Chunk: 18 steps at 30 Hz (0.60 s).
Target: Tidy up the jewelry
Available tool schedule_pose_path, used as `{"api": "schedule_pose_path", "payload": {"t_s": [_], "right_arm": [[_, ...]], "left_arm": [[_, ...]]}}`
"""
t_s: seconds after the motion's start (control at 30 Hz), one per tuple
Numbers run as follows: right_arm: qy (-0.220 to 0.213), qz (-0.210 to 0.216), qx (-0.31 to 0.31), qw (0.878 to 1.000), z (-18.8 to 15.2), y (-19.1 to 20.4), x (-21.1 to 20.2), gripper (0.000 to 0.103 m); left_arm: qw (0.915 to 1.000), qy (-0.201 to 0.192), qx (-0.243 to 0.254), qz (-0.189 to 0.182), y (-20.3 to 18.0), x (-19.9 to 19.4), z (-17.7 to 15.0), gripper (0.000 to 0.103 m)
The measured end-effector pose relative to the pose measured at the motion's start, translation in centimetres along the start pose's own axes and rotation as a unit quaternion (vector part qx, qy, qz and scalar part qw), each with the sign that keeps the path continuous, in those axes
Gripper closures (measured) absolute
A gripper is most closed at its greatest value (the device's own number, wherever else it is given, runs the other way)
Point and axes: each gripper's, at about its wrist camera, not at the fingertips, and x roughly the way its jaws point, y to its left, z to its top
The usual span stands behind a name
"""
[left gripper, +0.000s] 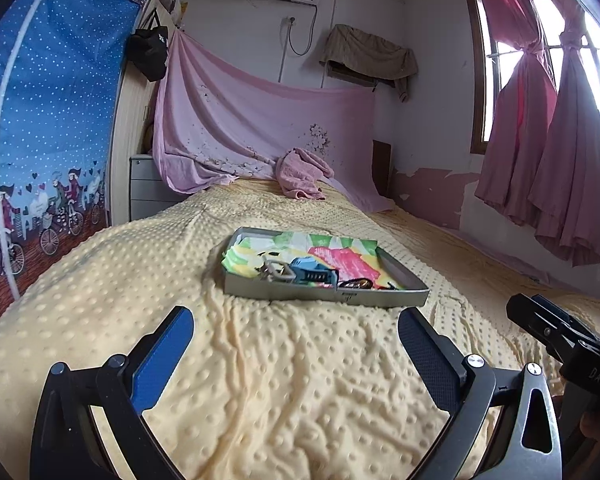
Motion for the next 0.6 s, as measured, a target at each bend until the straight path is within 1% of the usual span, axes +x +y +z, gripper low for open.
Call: {"api": "schedule_pose_path", "payload": {"t_s": [0.3,0.4,0.6], "right_arm": [[0.019,-0.015,-0.007,1.0,-1.8,1.1,-1.6,0.001],[0.022,-0.024,-0.011,0.999,-2.4,1.1,-1.8,0.002],[0.025,-0.043,-0.03,0.998,-2.9,1.1,-1.7,0.001]], "left_arm": [[0.9998,0.012,0.012,0.009,0.5,-1.8,-1.5,0.0],[0.9994,0.015,0.022,0.02,0.5,-2.1,-2.2,0.0],[0.9992,0.019,0.017,0.03,0.9,-2.1,-3.4,0.0]]}}
